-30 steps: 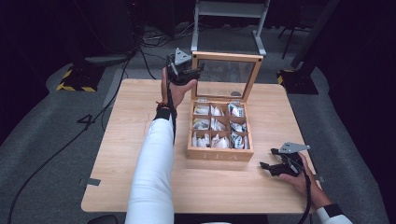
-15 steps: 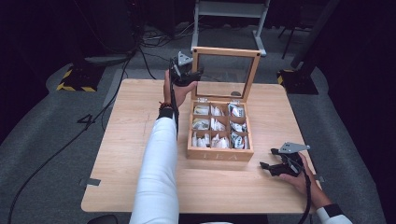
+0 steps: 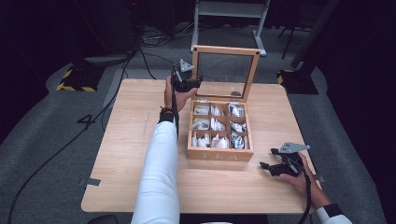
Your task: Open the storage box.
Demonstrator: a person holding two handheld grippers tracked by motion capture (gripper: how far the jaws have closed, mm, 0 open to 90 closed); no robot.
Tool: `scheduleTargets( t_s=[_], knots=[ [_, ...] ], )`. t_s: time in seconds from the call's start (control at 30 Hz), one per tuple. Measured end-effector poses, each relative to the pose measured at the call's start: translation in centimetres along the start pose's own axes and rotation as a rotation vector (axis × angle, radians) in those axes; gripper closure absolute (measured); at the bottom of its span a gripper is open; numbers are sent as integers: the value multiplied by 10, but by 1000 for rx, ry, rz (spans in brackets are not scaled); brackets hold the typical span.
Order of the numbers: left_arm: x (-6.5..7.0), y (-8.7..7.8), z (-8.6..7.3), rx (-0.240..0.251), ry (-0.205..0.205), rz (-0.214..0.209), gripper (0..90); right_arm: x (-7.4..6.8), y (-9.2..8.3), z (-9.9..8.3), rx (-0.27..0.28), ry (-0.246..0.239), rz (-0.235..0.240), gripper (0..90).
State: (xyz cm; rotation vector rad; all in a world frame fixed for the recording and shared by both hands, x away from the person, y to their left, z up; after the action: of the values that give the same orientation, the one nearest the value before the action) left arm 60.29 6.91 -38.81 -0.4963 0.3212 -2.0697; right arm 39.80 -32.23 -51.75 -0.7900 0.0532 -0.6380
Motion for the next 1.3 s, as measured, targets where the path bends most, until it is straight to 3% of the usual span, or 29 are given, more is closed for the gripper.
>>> scheduleTargets(
  t_s=[0.47, 0.63, 0.87, 0.97, 1.1, 1.3],
  knots=[
    [-8, 14, -34, -141, 50, 40, 505, 0, 0, 0, 0, 0, 0, 170],
    [-12, 14, -42, -181, 55, 15, 507, 0, 0, 0, 0, 0, 0, 170],
    [-15, 20, -56, -272, 60, -9, 471, 0, 0, 0, -1, -1, 1, 170],
    [-17, 19, -59, -263, 50, -21, 460, 0, 0, 0, -1, 0, 1, 170],
    [-19, 15, -59, -263, 45, -5, 405, 0, 0, 0, -1, 0, 1, 170],
    [-20, -6, -49, -243, 32, 5, 312, 0, 0, 0, -1, 0, 2, 170]
  ],
)
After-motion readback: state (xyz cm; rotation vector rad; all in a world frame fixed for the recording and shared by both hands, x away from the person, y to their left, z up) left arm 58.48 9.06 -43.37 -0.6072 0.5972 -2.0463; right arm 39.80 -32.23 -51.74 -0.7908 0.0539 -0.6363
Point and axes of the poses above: each handheld gripper's, and its own axes: y roughly forward along the jaws, z roughly out of its top, x roughly to its right, the point moved 2 cm from there along y, roughly forward along the jaws, and after that the axes turned 14 degrees about -y, right-handed, at the moved point
